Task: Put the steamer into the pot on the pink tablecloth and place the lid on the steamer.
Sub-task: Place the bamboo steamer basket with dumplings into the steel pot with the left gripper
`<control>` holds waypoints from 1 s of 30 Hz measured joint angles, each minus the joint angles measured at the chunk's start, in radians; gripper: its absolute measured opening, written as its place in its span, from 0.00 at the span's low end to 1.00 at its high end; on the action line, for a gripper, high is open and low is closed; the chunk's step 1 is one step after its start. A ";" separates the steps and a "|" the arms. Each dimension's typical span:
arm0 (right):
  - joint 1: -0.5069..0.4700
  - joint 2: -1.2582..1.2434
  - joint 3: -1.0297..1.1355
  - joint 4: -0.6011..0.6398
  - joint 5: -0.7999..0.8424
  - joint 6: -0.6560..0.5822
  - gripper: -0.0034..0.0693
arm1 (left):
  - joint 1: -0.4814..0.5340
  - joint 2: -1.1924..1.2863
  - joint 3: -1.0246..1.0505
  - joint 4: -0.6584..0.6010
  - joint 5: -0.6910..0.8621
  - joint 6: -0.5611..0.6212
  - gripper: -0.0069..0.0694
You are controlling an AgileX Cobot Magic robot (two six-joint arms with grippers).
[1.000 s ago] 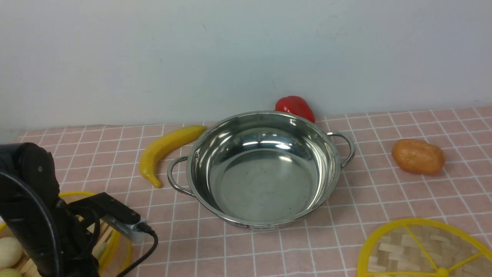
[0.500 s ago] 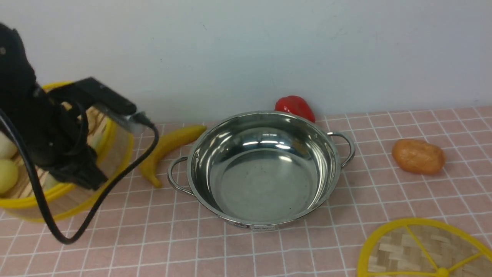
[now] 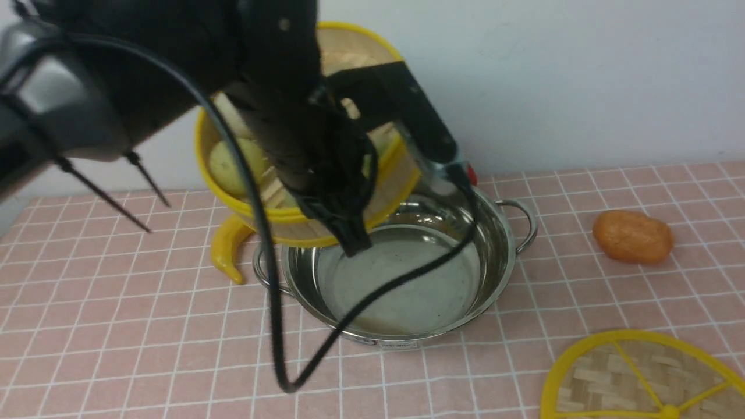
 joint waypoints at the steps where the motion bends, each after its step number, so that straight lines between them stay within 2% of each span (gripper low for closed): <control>1: 0.000 0.000 0.000 0.000 0.000 0.000 0.38 | -0.007 0.010 -0.003 0.000 -0.001 0.000 0.14; 9: 0.000 0.000 0.000 0.000 0.000 0.000 0.38 | -0.098 0.207 -0.010 -0.007 0.000 0.041 0.14; 22: 0.000 0.000 0.000 0.000 0.011 0.000 0.38 | -0.103 0.268 -0.012 -0.015 -0.002 0.046 0.14; 30: 0.000 0.000 0.000 -0.001 0.025 0.000 0.38 | -0.100 0.321 -0.012 -0.006 -0.085 0.048 0.14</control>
